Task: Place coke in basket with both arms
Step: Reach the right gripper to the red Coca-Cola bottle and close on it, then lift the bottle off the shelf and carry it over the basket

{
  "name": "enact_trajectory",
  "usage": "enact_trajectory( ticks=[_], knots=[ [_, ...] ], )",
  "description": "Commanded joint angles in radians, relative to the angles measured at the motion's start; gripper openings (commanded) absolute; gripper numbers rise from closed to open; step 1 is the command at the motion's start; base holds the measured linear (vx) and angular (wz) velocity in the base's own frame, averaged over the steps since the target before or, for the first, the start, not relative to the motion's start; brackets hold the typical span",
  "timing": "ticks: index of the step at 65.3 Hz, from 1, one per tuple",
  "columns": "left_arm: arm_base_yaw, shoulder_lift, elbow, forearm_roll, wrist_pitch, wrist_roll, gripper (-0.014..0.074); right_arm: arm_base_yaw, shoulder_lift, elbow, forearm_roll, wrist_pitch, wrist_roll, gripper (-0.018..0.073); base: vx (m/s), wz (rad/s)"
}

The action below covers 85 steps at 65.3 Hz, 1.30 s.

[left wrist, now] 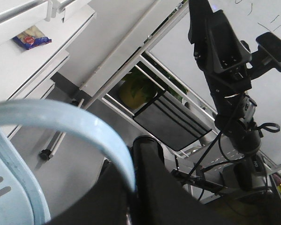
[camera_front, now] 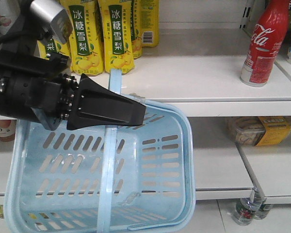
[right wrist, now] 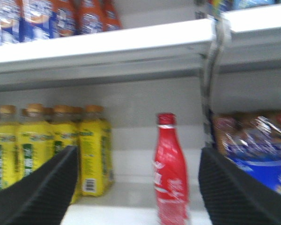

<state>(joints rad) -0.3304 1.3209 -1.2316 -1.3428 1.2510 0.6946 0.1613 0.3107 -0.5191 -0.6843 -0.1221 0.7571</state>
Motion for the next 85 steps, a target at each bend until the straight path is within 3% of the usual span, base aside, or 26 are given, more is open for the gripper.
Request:
enact_trajectory(
  ticks=[1,28,47,60,70,83,85],
  knots=[
    [-0.002,-0.033,-0.030,-0.090,-0.014,0.030,-0.0006,-0.001,0.097,-0.062,-0.010,-0.080,0.002,0.0585,0.00,0.00],
    [-0.002,-0.033,-0.030,-0.091,-0.014,0.030,-0.0006,-0.001,0.525,-0.347,-0.011,0.069,-0.015,0.0585,0.00,0.00],
    [-0.002,-0.033,-0.030,-0.090,-0.014,0.030,-0.0006,-0.001,0.804,-0.558,-0.038,0.080,-0.015,0.0585,0.00,0.00],
    [-0.002,-0.033,-0.030,-0.090,-0.014,0.030,-0.0006,-0.001,0.934,-0.700,-0.045,0.190,-0.015,0.0561,0.00,0.00],
    [-0.002,-0.033,-0.030,-0.090,-0.014,0.030,-0.0006,-0.001,0.950,-0.725,-0.089,0.196,-0.014,0.0415,0.00,0.00],
    [-0.002,-0.033,-0.030,-0.090,-0.014,0.030,-0.0006,-0.001,0.889,-0.725,-0.089,0.275,-0.015,0.0009,0.00,0.00],
    [-0.002,-0.033,-0.030,-0.090,-0.014,0.030,-0.0006,-0.001,0.873,-0.725,-0.089,0.301,-0.015,-0.0017,0.00,0.00]
  ],
)
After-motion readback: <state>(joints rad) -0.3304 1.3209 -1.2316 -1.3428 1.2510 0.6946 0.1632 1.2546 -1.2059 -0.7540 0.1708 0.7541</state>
